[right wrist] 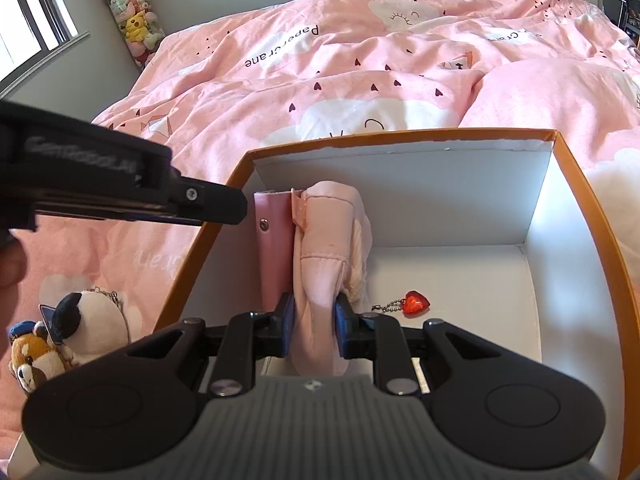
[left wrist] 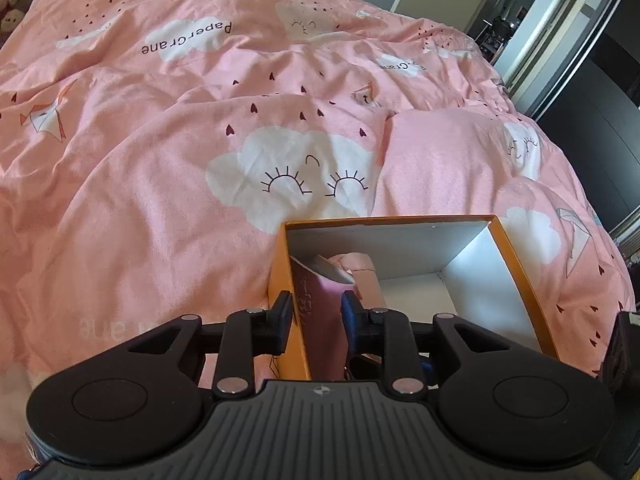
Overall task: Organize objects
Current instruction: 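Push the pink items against the box wall and open both tools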
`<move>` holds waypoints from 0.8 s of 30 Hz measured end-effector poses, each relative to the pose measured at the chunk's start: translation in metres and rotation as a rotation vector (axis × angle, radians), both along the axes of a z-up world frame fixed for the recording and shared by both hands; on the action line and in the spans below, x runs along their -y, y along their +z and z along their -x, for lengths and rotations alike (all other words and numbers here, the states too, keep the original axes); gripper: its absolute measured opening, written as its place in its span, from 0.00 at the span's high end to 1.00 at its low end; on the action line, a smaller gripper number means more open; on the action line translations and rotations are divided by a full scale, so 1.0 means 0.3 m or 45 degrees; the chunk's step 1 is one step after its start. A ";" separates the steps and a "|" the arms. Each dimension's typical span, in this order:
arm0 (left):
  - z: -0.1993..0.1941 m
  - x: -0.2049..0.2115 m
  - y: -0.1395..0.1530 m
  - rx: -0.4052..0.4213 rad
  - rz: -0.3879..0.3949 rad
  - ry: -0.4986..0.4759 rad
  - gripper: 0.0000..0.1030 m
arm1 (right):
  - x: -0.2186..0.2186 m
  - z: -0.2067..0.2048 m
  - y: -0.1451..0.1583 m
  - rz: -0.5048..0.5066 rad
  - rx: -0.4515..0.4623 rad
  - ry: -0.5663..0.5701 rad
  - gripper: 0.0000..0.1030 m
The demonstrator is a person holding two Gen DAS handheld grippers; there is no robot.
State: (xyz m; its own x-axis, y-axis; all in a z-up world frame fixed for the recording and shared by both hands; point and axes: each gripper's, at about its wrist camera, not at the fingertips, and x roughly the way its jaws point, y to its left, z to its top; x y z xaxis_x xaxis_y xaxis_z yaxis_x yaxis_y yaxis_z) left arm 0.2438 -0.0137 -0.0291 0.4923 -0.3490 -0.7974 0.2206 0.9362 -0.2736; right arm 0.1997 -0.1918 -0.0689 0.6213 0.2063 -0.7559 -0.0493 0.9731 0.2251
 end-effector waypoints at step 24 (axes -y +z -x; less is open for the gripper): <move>-0.013 0.188 -0.084 -0.068 -0.279 -0.062 0.76 | 0.053 0.008 -0.018 -0.108 -0.006 -0.006 0.79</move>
